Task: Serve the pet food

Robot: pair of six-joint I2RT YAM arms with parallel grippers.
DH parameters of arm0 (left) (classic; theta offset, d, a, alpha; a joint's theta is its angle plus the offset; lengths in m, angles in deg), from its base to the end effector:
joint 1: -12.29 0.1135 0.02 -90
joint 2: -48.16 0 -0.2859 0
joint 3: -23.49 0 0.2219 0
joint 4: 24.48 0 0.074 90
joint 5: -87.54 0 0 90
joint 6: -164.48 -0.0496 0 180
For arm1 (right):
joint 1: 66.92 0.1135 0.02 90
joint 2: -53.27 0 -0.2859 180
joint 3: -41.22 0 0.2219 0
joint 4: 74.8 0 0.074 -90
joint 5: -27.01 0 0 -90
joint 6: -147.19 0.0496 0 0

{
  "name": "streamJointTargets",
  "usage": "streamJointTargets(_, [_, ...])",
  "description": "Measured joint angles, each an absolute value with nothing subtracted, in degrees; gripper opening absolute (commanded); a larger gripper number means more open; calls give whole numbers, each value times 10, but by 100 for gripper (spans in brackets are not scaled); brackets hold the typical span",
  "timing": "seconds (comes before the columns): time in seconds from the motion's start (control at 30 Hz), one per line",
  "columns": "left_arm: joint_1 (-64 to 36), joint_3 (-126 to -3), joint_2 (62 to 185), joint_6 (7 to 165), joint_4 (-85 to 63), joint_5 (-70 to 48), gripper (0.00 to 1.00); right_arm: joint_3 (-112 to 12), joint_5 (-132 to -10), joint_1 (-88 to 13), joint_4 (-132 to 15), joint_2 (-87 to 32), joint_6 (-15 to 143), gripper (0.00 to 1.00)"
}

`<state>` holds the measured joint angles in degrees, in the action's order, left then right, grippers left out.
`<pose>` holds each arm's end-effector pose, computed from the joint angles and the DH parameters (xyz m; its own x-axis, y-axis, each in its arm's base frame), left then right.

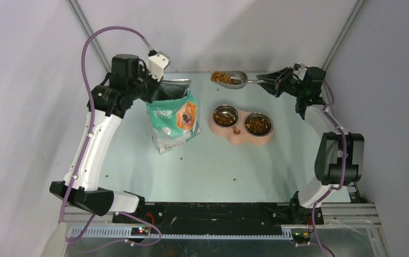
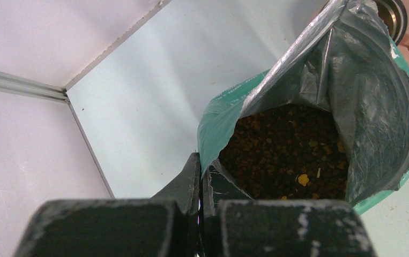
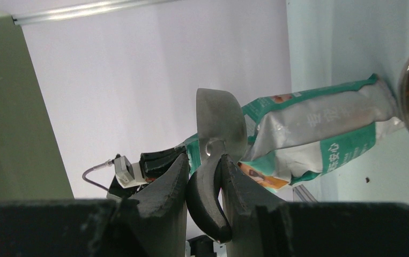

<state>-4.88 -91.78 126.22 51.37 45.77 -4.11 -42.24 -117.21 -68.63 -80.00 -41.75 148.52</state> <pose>0.2300 -0.0726 0.4600 -0.3543 0.5201 -0.7772 0.4971 0.8087 0.3146 0.3658 0.0293 0.3424 -0.7857 0.6082 0.1129 0.1290 -0.0174 0.9915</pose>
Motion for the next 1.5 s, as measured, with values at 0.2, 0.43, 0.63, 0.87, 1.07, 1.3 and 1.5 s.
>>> streamJointTargets(0.2, [-49,-910,1255,514,455,-41,0,-374,-1164,-722,-810,-418,1465,0])
streamJointTargets(0.43, [-49,-904,1251,514,450,-41,0,-368,-1126,-735,-718,-415,1316,0])
streamJointTargets(0.63, [-49,-896,1247,515,442,-41,0,-368,-1077,-740,-650,-415,1201,0])
streamJointTargets(0.87, [-48,-881,1235,515,433,-41,0,-368,-1016,-731,-588,-415,1083,0])
streamJointTargets(1.07, [-48,-870,1229,515,424,-41,0,-372,-984,-692,-536,-403,997,0])
streamJointTargets(1.3, [-48,-862,1222,516,420,-41,0,-390,-909,-620,-497,-357,870,0])
streamJointTargets(1.5, [-48,-856,1215,520,418,-42,0,-416,-817,-527,-460,-327,717,0])
